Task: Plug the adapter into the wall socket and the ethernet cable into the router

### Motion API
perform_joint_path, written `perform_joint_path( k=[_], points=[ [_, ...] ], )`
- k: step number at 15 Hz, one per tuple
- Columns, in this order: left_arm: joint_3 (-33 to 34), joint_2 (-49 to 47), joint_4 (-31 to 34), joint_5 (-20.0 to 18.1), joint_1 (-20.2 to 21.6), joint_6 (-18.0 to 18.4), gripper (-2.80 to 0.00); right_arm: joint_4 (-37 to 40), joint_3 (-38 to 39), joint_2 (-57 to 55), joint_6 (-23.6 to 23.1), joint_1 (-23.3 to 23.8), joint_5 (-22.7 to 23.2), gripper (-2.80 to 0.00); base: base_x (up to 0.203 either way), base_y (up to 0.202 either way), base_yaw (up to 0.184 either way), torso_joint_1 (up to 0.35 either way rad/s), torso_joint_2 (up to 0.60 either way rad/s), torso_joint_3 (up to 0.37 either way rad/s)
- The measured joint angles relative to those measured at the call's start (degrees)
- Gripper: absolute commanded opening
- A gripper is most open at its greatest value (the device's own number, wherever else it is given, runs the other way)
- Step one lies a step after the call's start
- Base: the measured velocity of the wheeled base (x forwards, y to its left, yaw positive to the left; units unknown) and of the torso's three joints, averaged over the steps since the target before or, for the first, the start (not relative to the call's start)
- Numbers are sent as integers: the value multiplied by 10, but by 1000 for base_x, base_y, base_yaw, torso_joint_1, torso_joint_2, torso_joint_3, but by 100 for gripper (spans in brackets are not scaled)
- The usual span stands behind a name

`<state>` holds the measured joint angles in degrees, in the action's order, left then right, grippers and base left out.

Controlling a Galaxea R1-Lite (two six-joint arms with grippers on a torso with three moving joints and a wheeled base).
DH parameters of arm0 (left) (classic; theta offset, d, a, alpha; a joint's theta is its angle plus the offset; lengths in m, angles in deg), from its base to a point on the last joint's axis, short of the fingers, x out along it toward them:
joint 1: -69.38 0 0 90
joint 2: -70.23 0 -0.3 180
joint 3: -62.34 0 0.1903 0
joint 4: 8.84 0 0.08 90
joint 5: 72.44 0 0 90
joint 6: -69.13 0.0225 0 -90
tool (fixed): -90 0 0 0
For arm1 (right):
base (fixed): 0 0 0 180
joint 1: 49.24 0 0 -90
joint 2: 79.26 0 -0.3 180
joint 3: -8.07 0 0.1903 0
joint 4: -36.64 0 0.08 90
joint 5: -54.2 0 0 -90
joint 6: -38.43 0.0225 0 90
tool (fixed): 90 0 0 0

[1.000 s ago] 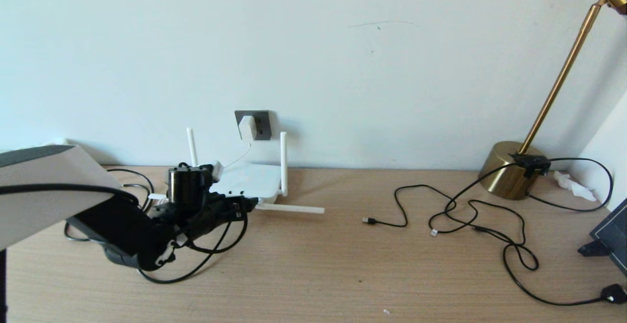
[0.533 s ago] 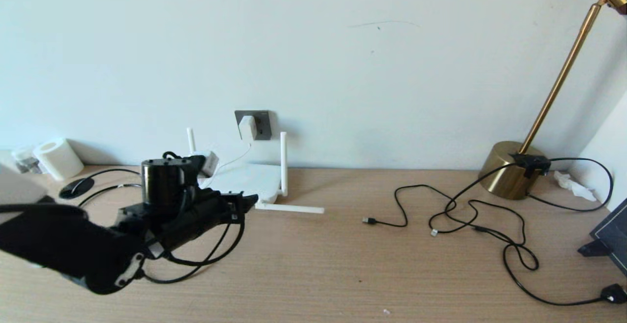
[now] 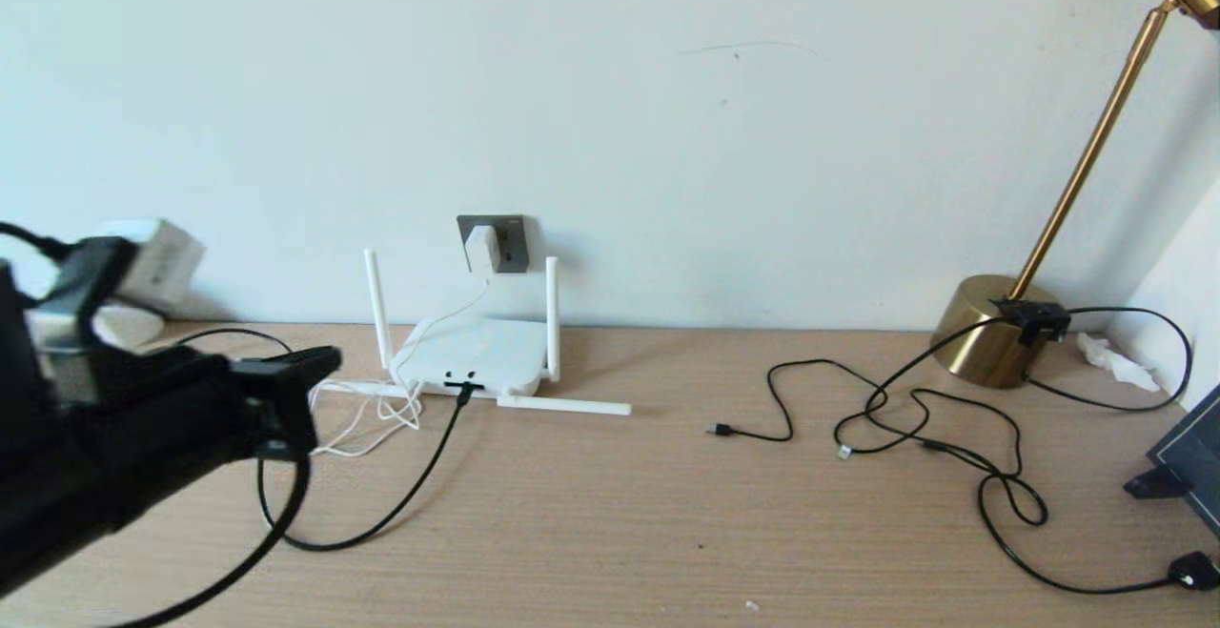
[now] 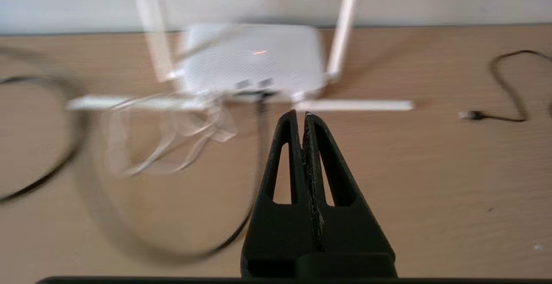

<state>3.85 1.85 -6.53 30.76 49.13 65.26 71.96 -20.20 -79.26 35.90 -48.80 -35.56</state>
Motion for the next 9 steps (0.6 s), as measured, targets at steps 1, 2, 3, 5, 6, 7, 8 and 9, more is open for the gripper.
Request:
perform_joint_path(
  k=[1, 2, 3, 5, 6, 7, 8, 9],
  points=[
    [14, 53, 35, 29, 12, 3, -280, 0, 0, 0, 0, 0, 0, -280, 0, 0, 0, 0, 0, 0],
    [34, 98, 66, 52, 39, 6, -280, 0, 0, 0, 0, 0, 0, -280, 0, 0, 0, 0, 0, 0],
    [66, 148, 94, 70, 80, 9, -280, 0, 0, 0, 0, 0, 0, -280, 0, 0, 0, 0, 0, 0],
    [161, 244, 125, 78, 132, 25, -280, 0, 0, 0, 0, 0, 0, -280, 0, 0, 0, 0, 0, 0],
    [215, 289, 132, 63, 144, 36, -280, 0, 0, 0, 0, 0, 0, -280, 0, 0, 0, 0, 0, 0],
    [265, 339, 144, 31, 150, 44, -280, 0, 0, 0, 0, 0, 0, -280, 0, 0, 0, 0, 0, 0],
    [296, 391, 162, -10, 157, 49, -280, 0, 0, 0, 1, 0, 0, -280, 0, 0, 0, 0, 0, 0],
    [315, 442, 181, -48, 166, 54, -280, -1, 2, 0, 1, 0, 0, -280, 0, 0, 0, 0, 0, 0]
  ],
)
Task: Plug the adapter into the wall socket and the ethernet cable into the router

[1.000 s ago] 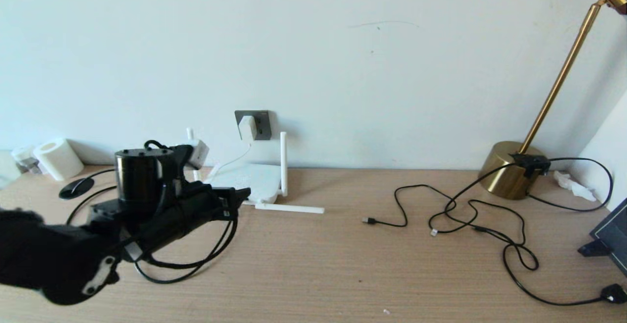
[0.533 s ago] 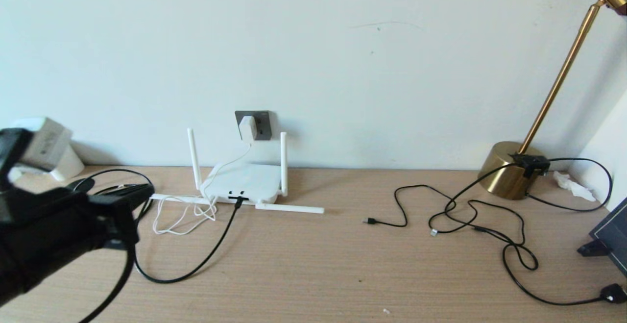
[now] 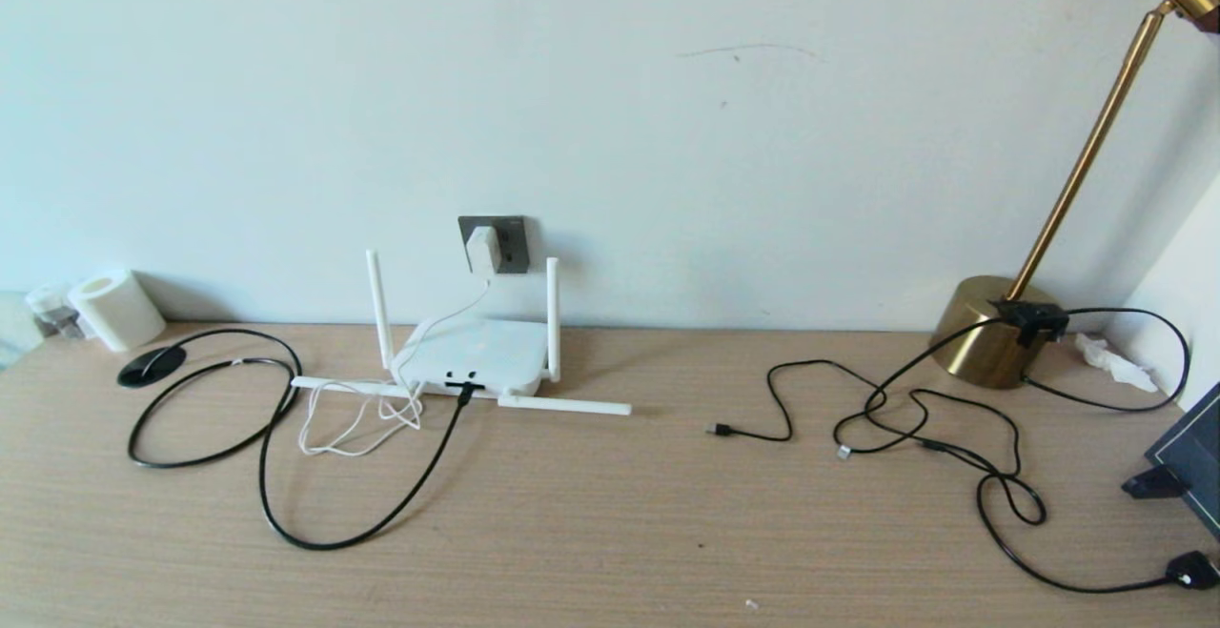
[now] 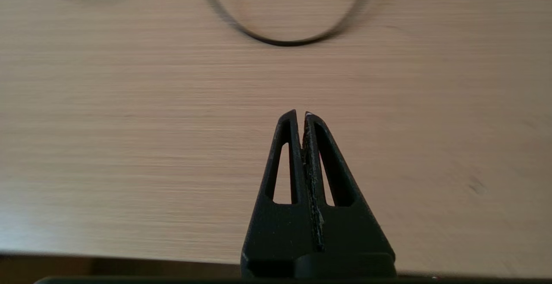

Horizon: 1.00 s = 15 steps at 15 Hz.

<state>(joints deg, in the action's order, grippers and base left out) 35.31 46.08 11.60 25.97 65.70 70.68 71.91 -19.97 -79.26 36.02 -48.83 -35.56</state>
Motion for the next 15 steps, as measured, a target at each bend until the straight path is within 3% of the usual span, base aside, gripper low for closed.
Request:
perform_joint_path(
  k=[2, 4, 5, 9, 15],
  points=[
    [17, 107, 30, -58, 16, 16, -280, 1, -1, 0, 1, 0, 0, -280, 0, 0, 0, 0, 0, 0],
    [28, 179, 30, -92, 29, 68, -280, 1, -1, 0, 3, 0, 0, -280, 0, 0, 0, 0, 0, 0],
    [31, 201, 29, -96, 33, 77, -280, 1, -2, 0, 4, 0, 0, -280, 0, 0, 0, 0, 0, 0],
    [36, 237, 27, -84, 37, 6, -280, 1, -2, 0, 7, 0, 0, -280, 0, 0, 0, 0, 0, 0],
    [37, 243, 27, -84, 37, -1, -280, 0, -1, 0, 4, 0, -2, -280, 0, 0, 0, 0, 0, 0]
  ],
)
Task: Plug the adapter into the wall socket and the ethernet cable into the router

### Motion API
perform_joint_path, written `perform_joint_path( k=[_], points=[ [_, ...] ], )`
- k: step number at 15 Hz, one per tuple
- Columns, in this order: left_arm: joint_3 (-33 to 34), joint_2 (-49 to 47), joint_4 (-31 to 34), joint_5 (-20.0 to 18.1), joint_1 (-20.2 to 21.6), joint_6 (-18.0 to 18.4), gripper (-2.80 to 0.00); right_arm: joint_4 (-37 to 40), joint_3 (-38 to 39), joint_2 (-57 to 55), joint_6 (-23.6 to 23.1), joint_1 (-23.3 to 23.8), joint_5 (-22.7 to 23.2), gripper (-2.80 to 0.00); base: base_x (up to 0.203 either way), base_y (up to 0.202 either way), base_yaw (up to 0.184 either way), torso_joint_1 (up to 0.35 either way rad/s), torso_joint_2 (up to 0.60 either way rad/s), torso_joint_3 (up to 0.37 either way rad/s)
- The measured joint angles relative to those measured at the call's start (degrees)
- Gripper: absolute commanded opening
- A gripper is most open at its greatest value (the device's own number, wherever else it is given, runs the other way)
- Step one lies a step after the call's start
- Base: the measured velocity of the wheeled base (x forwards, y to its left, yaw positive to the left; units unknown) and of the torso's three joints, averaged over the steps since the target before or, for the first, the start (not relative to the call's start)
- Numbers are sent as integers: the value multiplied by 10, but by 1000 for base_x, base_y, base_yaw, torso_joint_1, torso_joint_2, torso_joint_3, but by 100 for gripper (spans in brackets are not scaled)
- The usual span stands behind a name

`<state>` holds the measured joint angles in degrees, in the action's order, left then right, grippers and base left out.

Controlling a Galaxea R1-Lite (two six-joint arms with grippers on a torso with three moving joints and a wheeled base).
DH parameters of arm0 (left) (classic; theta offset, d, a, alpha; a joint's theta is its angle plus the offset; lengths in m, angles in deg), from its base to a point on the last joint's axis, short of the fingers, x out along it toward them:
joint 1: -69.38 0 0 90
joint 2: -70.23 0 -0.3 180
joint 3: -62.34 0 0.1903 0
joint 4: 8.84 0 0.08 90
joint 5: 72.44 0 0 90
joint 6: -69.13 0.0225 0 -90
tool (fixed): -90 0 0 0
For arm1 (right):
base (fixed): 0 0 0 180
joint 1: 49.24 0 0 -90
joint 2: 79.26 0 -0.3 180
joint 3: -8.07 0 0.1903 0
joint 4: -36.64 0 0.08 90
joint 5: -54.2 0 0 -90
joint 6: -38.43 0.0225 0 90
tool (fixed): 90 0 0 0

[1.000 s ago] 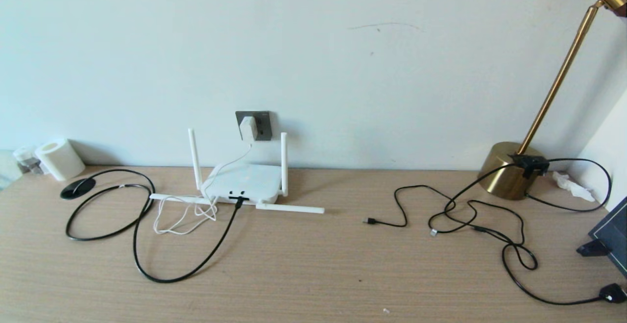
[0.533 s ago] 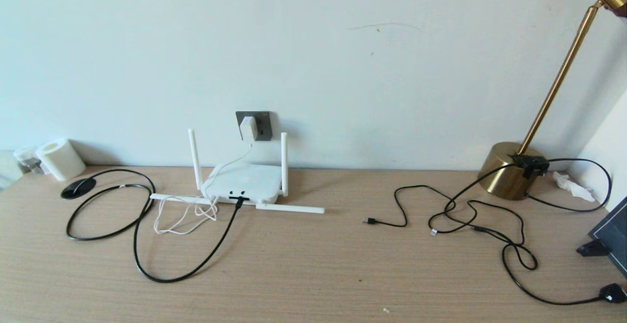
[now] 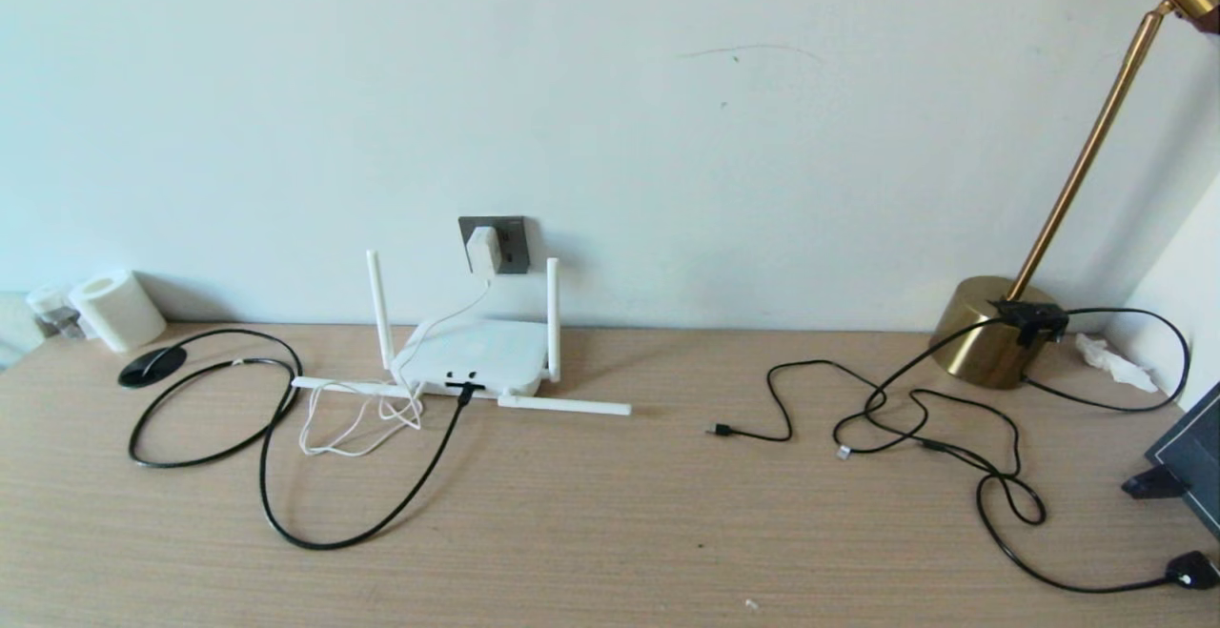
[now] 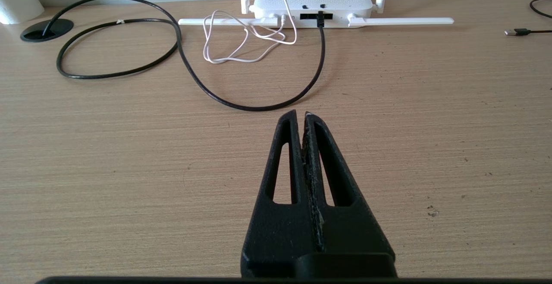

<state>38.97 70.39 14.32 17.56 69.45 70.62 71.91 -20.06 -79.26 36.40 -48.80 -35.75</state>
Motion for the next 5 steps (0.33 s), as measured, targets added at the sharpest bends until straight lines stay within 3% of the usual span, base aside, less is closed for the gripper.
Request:
perform_joint_path(
  k=[5],
  points=[
    [0, 0, 1, 0, 0, 0, -280, 0, 0, 0, 5, 0, -2, -280, 0, 0, 0, 0, 0, 0]
  ],
)
